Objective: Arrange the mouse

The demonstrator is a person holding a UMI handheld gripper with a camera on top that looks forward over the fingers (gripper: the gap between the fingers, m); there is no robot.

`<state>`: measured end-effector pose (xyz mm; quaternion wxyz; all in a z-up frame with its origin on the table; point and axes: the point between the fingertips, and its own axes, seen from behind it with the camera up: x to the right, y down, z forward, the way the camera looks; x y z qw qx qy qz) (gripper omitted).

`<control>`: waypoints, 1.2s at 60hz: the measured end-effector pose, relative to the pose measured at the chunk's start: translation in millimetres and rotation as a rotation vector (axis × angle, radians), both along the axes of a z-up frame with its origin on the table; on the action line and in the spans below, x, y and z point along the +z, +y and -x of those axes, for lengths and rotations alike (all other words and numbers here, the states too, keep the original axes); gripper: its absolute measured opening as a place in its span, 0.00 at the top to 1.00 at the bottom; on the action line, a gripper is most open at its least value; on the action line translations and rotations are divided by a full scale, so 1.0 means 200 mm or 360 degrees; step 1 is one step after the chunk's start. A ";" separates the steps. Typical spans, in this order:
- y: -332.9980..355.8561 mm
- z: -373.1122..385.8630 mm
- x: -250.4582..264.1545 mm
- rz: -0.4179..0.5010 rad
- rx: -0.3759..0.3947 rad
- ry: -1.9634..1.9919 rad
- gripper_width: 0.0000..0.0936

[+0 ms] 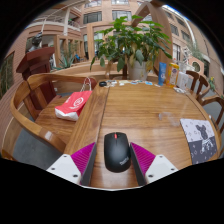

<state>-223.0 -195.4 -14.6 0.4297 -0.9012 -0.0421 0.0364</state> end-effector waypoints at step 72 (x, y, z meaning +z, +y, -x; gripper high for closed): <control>0.15 -1.79 0.10 -0.0060 -0.0278 -0.0034 0.61</control>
